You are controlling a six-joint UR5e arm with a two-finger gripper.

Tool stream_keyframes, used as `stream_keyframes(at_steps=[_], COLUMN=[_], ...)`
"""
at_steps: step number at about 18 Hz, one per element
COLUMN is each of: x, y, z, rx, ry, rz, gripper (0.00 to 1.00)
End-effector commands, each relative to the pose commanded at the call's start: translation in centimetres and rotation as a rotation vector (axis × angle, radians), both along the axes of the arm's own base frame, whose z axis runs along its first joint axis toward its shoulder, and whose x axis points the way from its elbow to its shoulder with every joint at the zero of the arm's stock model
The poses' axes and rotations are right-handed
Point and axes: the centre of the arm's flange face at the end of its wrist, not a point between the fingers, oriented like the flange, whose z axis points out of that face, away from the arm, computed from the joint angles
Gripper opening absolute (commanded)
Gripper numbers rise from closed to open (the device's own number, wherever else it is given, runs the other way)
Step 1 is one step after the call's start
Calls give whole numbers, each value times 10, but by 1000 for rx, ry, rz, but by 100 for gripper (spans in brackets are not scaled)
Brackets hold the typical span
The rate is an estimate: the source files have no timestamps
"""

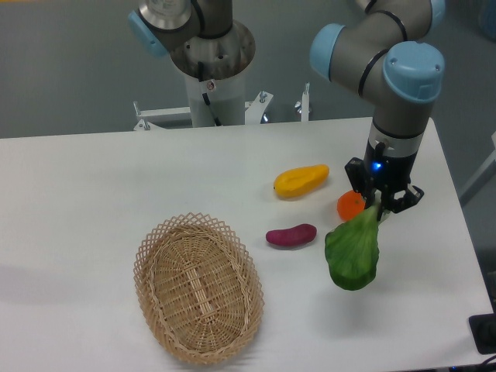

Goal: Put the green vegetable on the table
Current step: 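Hold the green bok choy in the gripper above the table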

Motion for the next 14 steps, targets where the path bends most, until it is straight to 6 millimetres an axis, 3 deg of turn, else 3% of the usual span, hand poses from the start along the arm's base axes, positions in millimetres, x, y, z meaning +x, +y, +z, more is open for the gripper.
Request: stream_keyframes(at_steps=[14], x=[2], y=[5], z=[-15], rx=[-1], ry=[-16], rz=[-1], gripper=[26])
